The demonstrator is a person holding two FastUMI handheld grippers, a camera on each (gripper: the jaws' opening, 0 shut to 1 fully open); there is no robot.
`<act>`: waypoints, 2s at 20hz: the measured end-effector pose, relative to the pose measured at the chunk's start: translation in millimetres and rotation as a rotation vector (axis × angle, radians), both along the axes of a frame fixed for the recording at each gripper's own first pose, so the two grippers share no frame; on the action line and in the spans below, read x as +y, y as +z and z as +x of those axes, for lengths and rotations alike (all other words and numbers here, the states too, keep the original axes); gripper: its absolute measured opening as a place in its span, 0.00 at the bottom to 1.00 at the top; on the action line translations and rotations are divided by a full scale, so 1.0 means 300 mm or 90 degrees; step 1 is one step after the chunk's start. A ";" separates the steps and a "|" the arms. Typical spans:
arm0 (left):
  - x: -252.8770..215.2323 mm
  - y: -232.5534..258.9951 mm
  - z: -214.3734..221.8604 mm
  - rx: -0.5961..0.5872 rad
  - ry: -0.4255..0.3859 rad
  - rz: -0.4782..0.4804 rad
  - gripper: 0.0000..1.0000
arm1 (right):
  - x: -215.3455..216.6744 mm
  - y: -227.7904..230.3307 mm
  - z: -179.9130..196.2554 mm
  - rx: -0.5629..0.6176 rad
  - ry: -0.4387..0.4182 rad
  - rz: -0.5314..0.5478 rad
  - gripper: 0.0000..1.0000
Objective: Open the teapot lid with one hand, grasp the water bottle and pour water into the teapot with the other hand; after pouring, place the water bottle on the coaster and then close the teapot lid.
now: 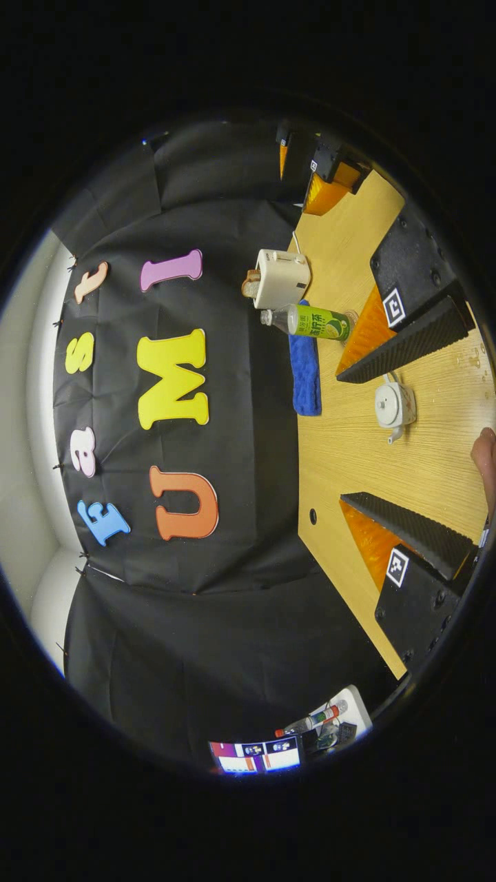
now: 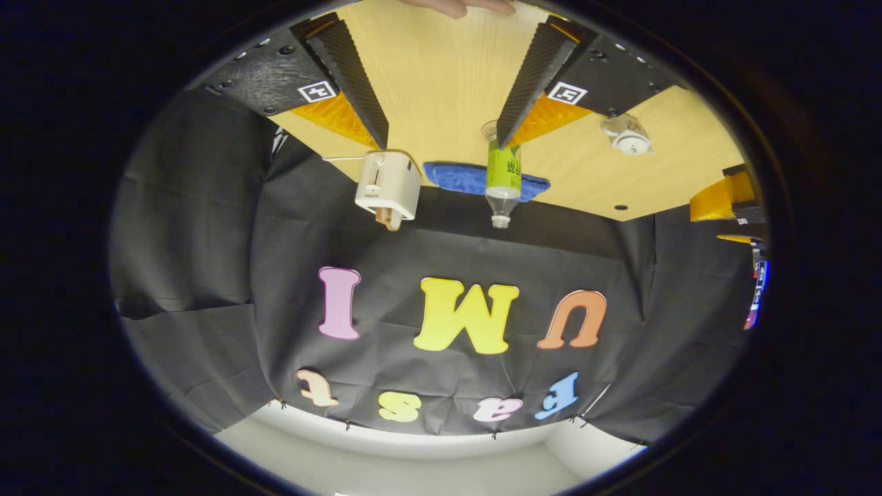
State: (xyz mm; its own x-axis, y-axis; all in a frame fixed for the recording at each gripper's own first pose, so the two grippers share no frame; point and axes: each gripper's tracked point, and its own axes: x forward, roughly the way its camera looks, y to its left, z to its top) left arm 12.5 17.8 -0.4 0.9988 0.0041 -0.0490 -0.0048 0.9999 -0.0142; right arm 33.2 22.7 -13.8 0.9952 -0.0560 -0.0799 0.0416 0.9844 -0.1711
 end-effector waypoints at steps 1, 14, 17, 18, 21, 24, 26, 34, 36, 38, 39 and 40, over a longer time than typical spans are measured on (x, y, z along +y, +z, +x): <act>0.002 -0.001 0.000 0.000 0.002 0.002 1.00 | 0.003 -0.001 -0.002 0.000 0.002 -0.001 0.97; -0.004 0.026 -0.013 -0.022 0.001 0.004 1.00 | -0.002 0.016 -0.009 -0.012 0.001 -0.001 0.97; -0.003 0.022 -0.010 -0.019 0.002 0.002 1.00 | -0.004 0.019 -0.007 -0.013 0.000 -0.003 0.95; -0.004 0.021 -0.012 -0.019 0.002 0.002 1.00 | -0.004 0.020 -0.007 -0.014 0.001 -0.003 0.95; -0.005 0.027 -0.013 -0.021 0.001 0.005 1.00 | -0.010 0.017 -0.001 -0.014 -0.001 -0.002 0.95; -0.004 0.022 -0.012 -0.020 0.004 0.006 1.00 | -0.006 0.013 0.000 -0.006 0.003 0.004 0.97; -0.003 0.019 -0.011 -0.018 0.005 0.006 1.00 | -0.011 0.020 -0.002 -0.010 0.001 0.001 0.97; -0.016 -0.013 0.004 -0.004 0.010 0.031 1.00 | -0.038 0.037 -0.003 -0.018 -0.007 0.004 0.95; -0.013 -0.018 0.007 -0.004 0.012 0.039 1.00 | -0.041 0.042 -0.003 -0.020 -0.009 0.006 0.95; -0.010 -0.016 0.006 -0.004 0.013 0.040 1.00 | -0.044 0.039 -0.003 -0.019 -0.009 0.008 0.95; -0.010 -0.015 0.004 -0.005 0.013 0.039 1.00 | -0.045 0.037 -0.002 -0.018 -0.009 0.009 0.95; -0.006 -0.015 0.004 -0.006 0.015 0.037 1.00 | -0.045 0.036 -0.001 -0.017 -0.010 0.010 0.95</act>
